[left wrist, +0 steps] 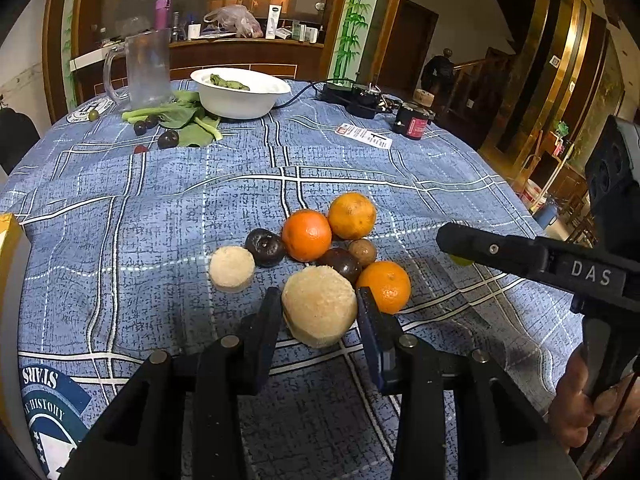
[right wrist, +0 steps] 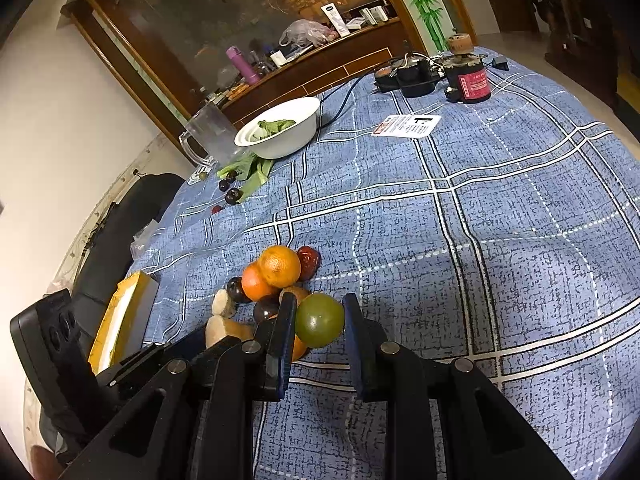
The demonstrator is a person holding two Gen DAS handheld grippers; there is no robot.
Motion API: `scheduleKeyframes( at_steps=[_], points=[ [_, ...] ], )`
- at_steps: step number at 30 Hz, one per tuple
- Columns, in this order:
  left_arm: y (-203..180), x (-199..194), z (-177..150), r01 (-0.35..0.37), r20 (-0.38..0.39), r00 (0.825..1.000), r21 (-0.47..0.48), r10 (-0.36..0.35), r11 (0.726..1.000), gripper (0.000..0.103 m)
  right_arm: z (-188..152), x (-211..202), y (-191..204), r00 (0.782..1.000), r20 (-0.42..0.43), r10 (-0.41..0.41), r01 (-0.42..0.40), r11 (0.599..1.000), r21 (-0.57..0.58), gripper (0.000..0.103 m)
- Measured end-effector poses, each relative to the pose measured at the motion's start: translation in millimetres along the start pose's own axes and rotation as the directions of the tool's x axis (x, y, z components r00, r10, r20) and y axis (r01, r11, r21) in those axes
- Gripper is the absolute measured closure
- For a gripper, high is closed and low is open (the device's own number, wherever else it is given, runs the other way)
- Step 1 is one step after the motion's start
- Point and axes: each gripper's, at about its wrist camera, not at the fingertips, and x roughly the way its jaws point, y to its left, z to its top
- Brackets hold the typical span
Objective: Organize fruits
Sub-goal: 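Grasp the tan round ball with the left tool while the right tool holds the green fruit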
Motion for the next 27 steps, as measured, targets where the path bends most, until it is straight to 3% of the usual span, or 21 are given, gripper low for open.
scheduleKeyframes(
  at_steps=[27],
  points=[
    [4.1,-4.2,1.1,0.025,0.007,1.000,-0.041,-0.024,0.999,0.067,-1.6,2.5,-4.3,1.000,-0.005,-0.011,0.011,1.000,0.013,0.079]
  ],
)
